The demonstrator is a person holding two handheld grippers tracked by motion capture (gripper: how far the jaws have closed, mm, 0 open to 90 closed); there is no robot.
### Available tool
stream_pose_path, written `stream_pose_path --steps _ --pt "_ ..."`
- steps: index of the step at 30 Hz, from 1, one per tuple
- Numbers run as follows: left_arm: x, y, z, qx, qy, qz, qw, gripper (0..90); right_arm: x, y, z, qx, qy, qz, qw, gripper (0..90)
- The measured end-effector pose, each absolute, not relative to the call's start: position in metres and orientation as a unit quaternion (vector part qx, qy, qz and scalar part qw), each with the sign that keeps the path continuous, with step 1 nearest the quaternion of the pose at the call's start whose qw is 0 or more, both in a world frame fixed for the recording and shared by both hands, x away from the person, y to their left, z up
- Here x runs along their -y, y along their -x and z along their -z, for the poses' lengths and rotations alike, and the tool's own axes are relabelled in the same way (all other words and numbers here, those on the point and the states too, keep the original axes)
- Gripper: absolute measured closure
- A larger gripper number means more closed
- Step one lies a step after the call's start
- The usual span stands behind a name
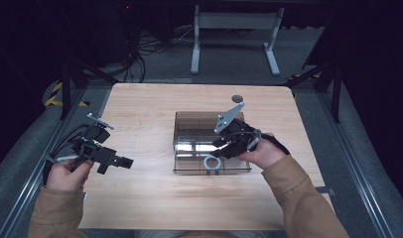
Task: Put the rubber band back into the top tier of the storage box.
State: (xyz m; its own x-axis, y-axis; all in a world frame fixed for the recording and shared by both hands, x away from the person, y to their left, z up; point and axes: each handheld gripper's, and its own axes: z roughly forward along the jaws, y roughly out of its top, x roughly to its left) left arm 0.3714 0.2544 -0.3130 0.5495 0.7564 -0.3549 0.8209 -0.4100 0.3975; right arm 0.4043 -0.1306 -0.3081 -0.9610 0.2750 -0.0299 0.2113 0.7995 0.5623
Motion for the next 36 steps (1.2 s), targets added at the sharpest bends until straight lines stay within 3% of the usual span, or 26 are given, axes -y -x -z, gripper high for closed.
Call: stream_pose_path --steps 36 --pt "-0.246 -0.377 0.313 -0.458 -0.843 0.064 0.273 16.5 0.249 -0.387 0.292 -0.917 -0.244 -0.298 0.102 55.2"
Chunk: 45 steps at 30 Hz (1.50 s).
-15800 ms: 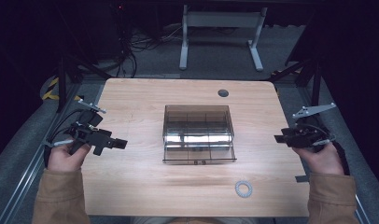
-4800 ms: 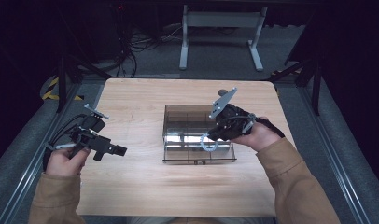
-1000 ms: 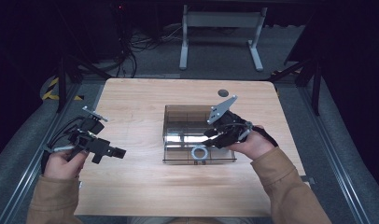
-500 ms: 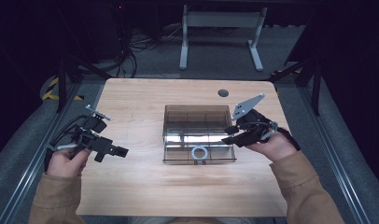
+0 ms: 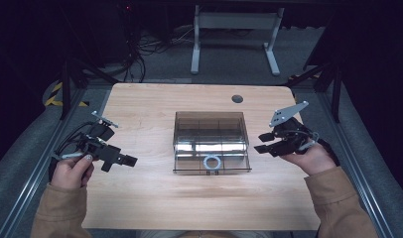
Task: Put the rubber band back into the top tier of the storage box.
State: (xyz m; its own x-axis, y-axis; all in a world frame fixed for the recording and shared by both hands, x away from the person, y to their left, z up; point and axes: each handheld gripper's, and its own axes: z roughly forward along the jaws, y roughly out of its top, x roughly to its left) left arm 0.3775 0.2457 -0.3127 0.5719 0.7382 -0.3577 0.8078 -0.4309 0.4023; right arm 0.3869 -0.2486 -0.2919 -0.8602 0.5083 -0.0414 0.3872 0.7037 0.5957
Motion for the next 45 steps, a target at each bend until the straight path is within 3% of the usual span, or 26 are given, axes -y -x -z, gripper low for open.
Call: stream_pose_path --steps 22,45 --pt "-0.25 -0.38 0.315 -0.474 -0.834 0.065 0.276 16.5 0.3 -0.376 0.328 -0.892 -0.317 -0.301 0.117 53.1" --pt "-0.246 -0.379 0.32 -0.441 -0.846 0.093 0.284 16.5 0.294 -0.375 0.397 -0.9 -0.334 -0.262 0.097 52.2"
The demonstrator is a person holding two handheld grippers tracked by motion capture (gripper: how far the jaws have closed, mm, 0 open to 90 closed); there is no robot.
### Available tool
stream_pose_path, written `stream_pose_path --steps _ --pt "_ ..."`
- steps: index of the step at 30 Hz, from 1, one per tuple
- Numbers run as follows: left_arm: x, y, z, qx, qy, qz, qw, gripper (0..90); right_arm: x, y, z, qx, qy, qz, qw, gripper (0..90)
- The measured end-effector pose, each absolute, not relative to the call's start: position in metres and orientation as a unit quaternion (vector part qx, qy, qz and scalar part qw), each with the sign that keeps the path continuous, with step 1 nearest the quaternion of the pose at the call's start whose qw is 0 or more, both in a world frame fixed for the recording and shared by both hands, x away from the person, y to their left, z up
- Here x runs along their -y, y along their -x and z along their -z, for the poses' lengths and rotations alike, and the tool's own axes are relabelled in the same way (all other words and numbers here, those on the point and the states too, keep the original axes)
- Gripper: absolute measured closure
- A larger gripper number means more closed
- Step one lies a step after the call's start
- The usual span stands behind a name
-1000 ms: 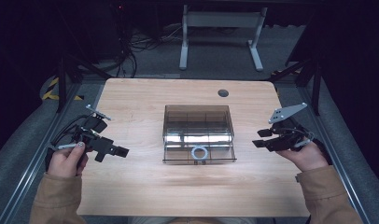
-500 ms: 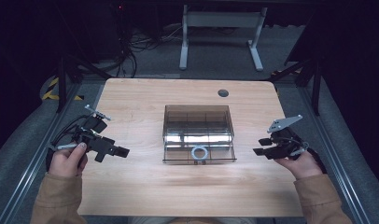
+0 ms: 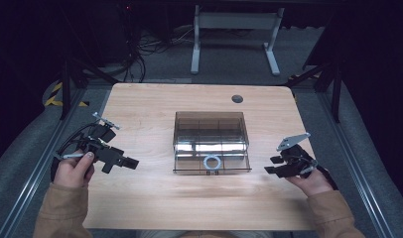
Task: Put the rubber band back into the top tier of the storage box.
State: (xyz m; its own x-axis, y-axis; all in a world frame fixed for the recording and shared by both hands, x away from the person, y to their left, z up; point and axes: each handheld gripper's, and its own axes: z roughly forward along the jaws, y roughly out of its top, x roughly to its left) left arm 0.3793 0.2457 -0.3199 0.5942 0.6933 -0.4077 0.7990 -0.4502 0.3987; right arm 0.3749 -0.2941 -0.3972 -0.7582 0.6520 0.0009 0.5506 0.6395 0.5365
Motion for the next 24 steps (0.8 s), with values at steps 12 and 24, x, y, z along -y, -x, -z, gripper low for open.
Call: stream_pose_path --steps 12,24 --pt "-0.247 -0.38 0.319 -0.444 -0.847 0.089 0.279 16.5 0.287 -0.367 0.428 -0.91 -0.325 -0.245 0.075 51.5" --pt "-0.248 -0.381 0.318 -0.464 -0.84 0.068 0.274 16.5 0.277 -0.361 0.43 -0.914 -0.311 -0.244 0.092 50.1"
